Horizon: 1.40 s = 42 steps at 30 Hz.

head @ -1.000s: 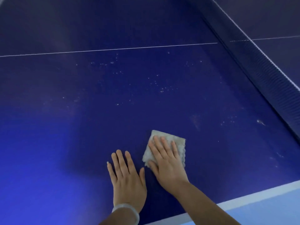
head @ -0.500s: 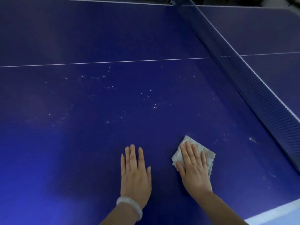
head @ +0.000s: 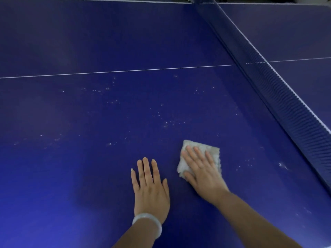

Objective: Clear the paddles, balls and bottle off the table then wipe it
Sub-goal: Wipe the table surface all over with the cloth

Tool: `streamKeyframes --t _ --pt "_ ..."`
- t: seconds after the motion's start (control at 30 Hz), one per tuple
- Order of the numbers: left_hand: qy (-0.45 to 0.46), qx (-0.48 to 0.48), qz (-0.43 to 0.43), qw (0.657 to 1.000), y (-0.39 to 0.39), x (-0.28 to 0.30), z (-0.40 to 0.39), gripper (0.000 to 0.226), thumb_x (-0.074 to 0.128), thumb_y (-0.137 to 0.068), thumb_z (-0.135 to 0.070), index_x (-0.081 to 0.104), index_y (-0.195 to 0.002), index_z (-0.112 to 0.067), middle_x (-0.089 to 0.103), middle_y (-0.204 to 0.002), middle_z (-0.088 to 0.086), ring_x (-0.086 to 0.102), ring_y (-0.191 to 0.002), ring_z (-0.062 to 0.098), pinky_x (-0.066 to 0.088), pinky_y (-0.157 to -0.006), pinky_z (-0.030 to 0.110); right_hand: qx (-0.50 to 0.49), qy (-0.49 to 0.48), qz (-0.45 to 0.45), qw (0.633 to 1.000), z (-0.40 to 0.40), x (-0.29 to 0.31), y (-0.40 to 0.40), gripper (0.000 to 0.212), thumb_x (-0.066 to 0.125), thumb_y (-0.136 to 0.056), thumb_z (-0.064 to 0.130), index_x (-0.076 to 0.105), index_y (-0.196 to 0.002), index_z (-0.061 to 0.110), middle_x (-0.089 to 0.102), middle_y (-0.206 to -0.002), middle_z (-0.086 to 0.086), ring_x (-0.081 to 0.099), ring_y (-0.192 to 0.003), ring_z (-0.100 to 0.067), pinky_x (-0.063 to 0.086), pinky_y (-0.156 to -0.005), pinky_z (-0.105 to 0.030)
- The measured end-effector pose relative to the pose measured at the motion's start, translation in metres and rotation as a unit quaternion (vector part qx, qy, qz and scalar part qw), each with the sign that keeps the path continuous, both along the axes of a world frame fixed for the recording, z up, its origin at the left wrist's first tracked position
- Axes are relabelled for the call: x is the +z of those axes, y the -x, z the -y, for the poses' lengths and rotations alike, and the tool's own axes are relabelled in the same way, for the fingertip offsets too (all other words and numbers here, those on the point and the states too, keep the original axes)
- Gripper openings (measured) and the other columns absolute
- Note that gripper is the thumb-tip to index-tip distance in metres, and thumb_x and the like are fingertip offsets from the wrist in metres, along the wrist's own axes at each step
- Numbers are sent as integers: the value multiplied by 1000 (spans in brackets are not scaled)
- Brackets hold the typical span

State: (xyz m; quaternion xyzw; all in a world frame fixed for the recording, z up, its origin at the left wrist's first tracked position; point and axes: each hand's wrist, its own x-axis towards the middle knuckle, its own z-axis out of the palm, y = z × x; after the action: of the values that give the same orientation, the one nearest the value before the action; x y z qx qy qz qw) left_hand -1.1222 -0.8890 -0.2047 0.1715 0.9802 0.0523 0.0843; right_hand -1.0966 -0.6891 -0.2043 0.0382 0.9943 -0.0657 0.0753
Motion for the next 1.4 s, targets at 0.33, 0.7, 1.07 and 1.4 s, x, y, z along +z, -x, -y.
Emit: streamKeyframes --t 0.33,0.7,1.07,1.4 --pt "0 6 -10 1000 1 1 -1 66 21 -98 -42 30 -149 -1 25 -156 23 17 -148 39 22 -116 59 -348 21 -24 937 -4 -2 -22 64 12 -100 49 6 -157 21 -2 -163 1 -5 -151 -20 -4 -122 -50" --pt "8 11 -19 1000 0 -1 -2 66 19 -100 -44 27 -150 -2 20 -158 21 13 -149 35 19 -118 56 -440 24 32 897 -149 2 32 62 19 -103 45 1 -157 20 -4 -165 -2 -6 -151 -22 -3 -120 -53" --pt "10 8 -26 1000 0 -3 -3 66 19 -99 -41 27 -150 -1 22 -158 23 13 -149 37 19 -118 58 -51 2 -43 998 19 -4 -32 62 24 -100 47 18 -156 21 12 -164 3 5 -152 -19 7 -120 -49" --pt "-2 10 -34 999 -2 -7 -1 65 14 -100 -40 24 -151 -2 20 -158 22 11 -149 36 15 -119 56 -327 15 -27 944 18 6 -45 63 31 -102 39 10 -157 17 5 -164 -5 -1 -152 -25 0 -120 -54"
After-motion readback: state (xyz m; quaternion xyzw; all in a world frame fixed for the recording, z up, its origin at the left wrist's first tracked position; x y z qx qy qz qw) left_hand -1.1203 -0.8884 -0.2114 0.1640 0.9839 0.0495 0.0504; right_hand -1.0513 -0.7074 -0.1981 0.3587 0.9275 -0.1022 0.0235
